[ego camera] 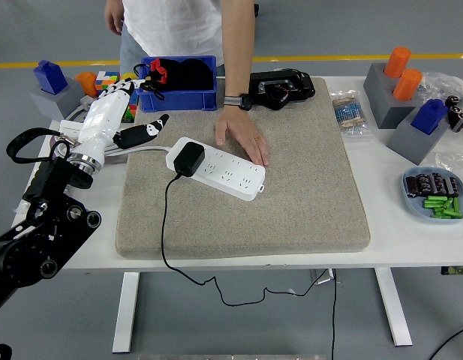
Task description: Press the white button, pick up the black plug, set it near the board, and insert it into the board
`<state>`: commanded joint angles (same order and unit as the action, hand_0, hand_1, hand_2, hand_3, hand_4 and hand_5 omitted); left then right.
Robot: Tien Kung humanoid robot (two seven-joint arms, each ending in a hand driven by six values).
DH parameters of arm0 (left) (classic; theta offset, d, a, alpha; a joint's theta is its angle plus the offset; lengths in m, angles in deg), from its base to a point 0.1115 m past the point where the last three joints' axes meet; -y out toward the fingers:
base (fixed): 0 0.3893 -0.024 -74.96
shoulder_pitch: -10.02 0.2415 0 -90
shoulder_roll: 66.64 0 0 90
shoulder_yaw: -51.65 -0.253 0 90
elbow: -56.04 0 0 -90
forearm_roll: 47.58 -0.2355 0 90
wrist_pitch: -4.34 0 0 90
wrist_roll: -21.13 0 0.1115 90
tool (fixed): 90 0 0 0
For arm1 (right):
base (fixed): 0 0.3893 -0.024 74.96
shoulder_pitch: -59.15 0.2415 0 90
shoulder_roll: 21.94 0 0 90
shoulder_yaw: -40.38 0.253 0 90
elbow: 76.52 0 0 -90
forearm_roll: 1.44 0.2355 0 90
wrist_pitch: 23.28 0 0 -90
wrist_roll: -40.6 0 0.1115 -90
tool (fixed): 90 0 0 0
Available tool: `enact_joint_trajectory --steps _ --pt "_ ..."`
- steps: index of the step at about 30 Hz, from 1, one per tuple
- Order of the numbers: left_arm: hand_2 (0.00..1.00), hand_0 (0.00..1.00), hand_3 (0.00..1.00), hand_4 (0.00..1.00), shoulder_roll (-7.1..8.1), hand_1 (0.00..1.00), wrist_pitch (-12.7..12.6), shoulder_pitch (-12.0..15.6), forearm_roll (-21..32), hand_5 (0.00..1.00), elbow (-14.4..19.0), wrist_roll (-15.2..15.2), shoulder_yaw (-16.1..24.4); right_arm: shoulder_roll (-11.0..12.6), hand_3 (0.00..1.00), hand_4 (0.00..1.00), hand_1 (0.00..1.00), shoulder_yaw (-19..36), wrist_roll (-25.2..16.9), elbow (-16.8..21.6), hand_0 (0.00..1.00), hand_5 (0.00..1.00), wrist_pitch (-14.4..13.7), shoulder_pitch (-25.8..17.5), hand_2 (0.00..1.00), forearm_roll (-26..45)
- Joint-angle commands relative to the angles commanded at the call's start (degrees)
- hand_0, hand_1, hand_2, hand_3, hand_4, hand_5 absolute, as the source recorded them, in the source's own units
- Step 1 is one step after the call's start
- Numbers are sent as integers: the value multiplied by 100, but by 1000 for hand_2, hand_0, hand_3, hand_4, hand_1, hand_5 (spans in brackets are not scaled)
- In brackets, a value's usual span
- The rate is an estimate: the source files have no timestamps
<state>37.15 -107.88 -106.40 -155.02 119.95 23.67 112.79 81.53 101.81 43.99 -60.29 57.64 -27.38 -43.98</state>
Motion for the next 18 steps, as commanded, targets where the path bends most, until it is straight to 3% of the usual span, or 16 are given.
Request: enact_joint_trajectory --steps 7,14,18 --pt "897 952 878 733 -19 939 81 344 146 482 128 -153 931 6 540 624 561 63 44 9 618 300 26 10 591 -28" --pt "894 950 873 733 -13 938 -94 689 442 460 344 -511 1820 19 545 625 559 126 93 23 617 297 53 48 592 -55" --pt "893 944 869 732 83 934 -29 904 825 445 449 -663 2153 20 546 627 560 134 111 23 616 299 64 64 595 -71"
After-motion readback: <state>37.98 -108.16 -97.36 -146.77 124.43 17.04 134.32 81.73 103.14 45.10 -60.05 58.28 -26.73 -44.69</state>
